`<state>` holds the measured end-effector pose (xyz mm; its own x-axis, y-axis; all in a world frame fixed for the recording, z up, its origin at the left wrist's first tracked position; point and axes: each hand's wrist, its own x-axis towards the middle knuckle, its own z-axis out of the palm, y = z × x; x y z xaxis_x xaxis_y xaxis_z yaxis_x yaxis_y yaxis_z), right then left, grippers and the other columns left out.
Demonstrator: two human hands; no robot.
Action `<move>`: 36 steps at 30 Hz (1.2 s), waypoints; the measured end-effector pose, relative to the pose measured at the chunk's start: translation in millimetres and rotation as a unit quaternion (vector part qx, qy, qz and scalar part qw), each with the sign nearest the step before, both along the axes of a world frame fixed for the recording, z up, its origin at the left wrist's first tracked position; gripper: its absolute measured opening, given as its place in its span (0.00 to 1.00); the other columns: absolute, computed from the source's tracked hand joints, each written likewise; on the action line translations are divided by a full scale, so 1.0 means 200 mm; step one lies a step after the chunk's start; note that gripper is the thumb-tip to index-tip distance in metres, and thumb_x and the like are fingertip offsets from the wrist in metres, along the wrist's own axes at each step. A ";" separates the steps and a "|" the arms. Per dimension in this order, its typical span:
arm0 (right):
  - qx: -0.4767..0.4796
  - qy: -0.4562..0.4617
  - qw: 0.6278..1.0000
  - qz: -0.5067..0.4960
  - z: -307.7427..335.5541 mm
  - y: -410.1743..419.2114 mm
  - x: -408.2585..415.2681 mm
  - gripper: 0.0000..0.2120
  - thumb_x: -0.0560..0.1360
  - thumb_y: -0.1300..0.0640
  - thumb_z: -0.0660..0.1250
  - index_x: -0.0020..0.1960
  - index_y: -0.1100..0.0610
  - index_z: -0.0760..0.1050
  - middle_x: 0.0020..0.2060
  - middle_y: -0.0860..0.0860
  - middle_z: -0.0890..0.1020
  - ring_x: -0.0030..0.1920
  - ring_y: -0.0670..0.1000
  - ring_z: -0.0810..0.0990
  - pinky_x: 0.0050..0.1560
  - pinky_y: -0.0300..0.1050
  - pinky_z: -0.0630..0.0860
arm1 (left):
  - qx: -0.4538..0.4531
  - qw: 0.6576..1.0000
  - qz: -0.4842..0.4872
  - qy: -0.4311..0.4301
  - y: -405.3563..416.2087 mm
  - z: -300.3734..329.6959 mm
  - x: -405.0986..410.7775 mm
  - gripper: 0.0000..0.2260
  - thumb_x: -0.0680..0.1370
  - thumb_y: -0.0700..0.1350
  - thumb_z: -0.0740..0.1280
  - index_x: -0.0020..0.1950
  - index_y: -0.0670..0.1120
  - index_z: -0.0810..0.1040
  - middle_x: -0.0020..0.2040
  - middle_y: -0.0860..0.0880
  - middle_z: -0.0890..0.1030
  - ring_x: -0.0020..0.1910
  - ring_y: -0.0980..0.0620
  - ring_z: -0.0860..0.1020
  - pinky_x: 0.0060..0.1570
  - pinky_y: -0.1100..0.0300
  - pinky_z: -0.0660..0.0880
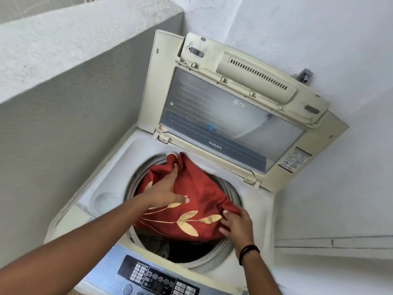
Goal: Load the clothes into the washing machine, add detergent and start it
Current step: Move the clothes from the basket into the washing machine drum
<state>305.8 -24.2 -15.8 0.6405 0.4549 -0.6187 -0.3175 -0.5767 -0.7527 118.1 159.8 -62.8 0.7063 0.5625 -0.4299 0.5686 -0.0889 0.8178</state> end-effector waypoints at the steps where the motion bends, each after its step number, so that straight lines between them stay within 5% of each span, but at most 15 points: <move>1: 0.021 0.013 1.000 0.005 -0.02 0.02 -0.02 0.27 0.77 0.64 0.69 0.72 0.51 0.65 0.61 0.51 0.78 0.57 0.54 0.79 0.52 0.53 0.78 | 0.035 0.999 -0.006 -0.006 -0.01 -0.03 0.00 0.58 0.70 0.59 0.77 0.81 0.53 0.33 0.82 0.46 0.51 0.80 0.49 0.55 0.74 0.61 0.57; 4: 0.028 -0.019 0.996 0.082 -0.13 0.04 -0.07 0.48 0.74 0.68 0.72 0.80 0.41 0.48 0.69 0.42 0.64 0.69 0.51 0.71 0.67 0.52 0.72 | 0.145 0.987 -0.055 -0.031 -0.02 -0.14 0.00 0.54 0.68 0.65 0.73 0.80 0.63 0.35 0.82 0.45 0.53 0.81 0.49 0.53 0.78 0.48 0.54; 7: -0.039 -0.169 0.959 0.225 -0.23 0.02 -0.11 0.51 0.70 0.65 0.76 0.80 0.44 0.49 0.73 0.41 0.62 0.74 0.47 0.65 0.76 0.47 0.62 | 0.136 0.985 -0.071 -0.083 -0.03 -0.17 -0.01 0.39 0.70 0.61 0.75 0.78 0.61 0.63 0.76 0.47 0.68 0.77 0.50 0.64 0.75 0.48 0.62; 9: -0.065 -0.259 0.919 0.289 -0.28 0.01 -0.12 0.42 0.69 0.62 0.76 0.77 0.49 0.61 0.75 0.48 0.62 0.76 0.49 0.62 0.74 0.37 0.58 | 0.182 0.979 -0.051 -0.070 -0.02 -0.19 0.00 0.27 0.69 0.55 0.78 0.67 0.56 0.78 0.62 0.51 0.78 0.64 0.50 0.75 0.66 0.50 0.70; 11: -0.111 -0.344 0.862 0.356 -0.31 0.01 -0.12 0.27 0.69 0.57 0.75 0.66 0.48 0.74 0.68 0.50 0.67 0.70 0.51 0.68 0.68 0.36 0.64 | 0.224 0.972 -0.074 0.018 0.01 -0.23 0.00 0.25 0.66 0.55 0.78 0.62 0.56 0.80 0.53 0.53 0.78 0.58 0.49 0.77 0.59 0.51 0.73; 14: -0.182 -0.396 0.785 0.440 -0.32 0.05 -0.11 0.10 0.72 0.51 0.71 0.52 0.50 0.76 0.54 0.49 0.76 0.56 0.53 0.77 0.55 0.46 0.76 | 0.212 0.939 -0.206 0.176 0.05 -0.33 0.02 0.38 0.63 0.63 0.75 0.73 0.61 0.70 0.70 0.49 0.74 0.72 0.43 0.68 0.70 0.41 0.66; 18: -0.243 -0.334 0.802 0.432 -0.34 0.12 -0.11 0.09 0.74 0.49 0.68 0.50 0.53 0.79 0.47 0.52 0.85 0.51 0.57 0.83 0.51 0.47 0.79 | 0.162 0.894 -0.314 0.275 0.12 -0.40 0.08 0.49 0.63 0.66 0.76 0.79 0.62 0.56 0.82 0.44 0.53 0.80 0.36 0.50 0.74 0.32 0.52; 21: -0.235 -0.207 0.851 0.422 -0.39 0.12 -0.11 0.17 0.72 0.49 0.72 0.58 0.54 0.79 0.53 0.52 0.85 0.56 0.55 0.82 0.58 0.43 0.77 | 0.188 0.881 -0.313 0.302 0.13 -0.47 0.11 0.48 0.61 0.68 0.76 0.78 0.63 0.59 0.82 0.46 0.54 0.80 0.35 0.51 0.73 0.30 0.52; 23: -0.243 -0.146 0.844 0.455 -0.43 0.11 -0.11 0.24 0.71 0.48 0.72 0.65 0.53 0.77 0.60 0.51 0.82 0.60 0.53 0.80 0.63 0.43 0.74 | 0.224 0.882 -0.273 0.312 0.09 -0.50 0.12 0.43 0.64 0.66 0.74 0.76 0.61 0.63 0.80 0.45 0.58 0.78 0.35 0.55 0.73 0.32 0.55; 28: -0.259 -0.273 0.832 0.407 -0.52 0.05 -0.16 0.31 0.72 0.46 0.70 0.71 0.54 0.66 0.70 0.58 0.63 0.68 0.60 0.69 0.69 0.51 0.70 | 0.387 0.885 -0.158 0.204 -0.16 -0.37 0.20 0.20 0.77 0.59 0.65 0.64 0.50 0.77 0.64 0.44 0.76 0.66 0.41 0.70 0.67 0.43 0.65; 31: -0.276 -0.351 0.808 0.385 -0.56 0.05 -0.20 0.40 0.71 0.44 0.69 0.77 0.51 0.55 0.76 0.58 0.52 0.75 0.60 0.60 0.71 0.55 0.69 | 0.438 0.878 -0.103 0.161 -0.26 -0.37 0.19 0.17 0.75 0.58 0.66 0.59 0.52 0.79 0.70 0.42 0.73 0.73 0.37 0.65 0.71 0.38 0.57; 33: -0.264 -0.236 0.833 0.425 -0.57 0.07 -0.19 0.39 0.72 0.44 0.68 0.78 0.48 0.57 0.78 0.55 0.57 0.75 0.56 0.63 0.71 0.48 0.67 | 0.326 0.919 -0.066 0.213 -0.21 -0.38 0.13 0.28 0.72 0.64 0.68 0.70 0.56 0.72 0.77 0.41 0.63 0.78 0.35 0.57 0.72 0.36 0.46; 36: -0.234 -0.072 0.860 0.447 -0.48 0.08 -0.18 0.24 0.75 0.46 0.67 0.69 0.50 0.74 0.65 0.50 0.78 0.65 0.52 0.76 0.56 0.35 0.69 | 0.111 0.943 -0.135 0.283 -0.10 -0.36 0.00 0.38 0.71 0.64 0.70 0.77 0.54 0.62 0.74 0.43 0.71 0.74 0.41 0.68 0.71 0.49 0.62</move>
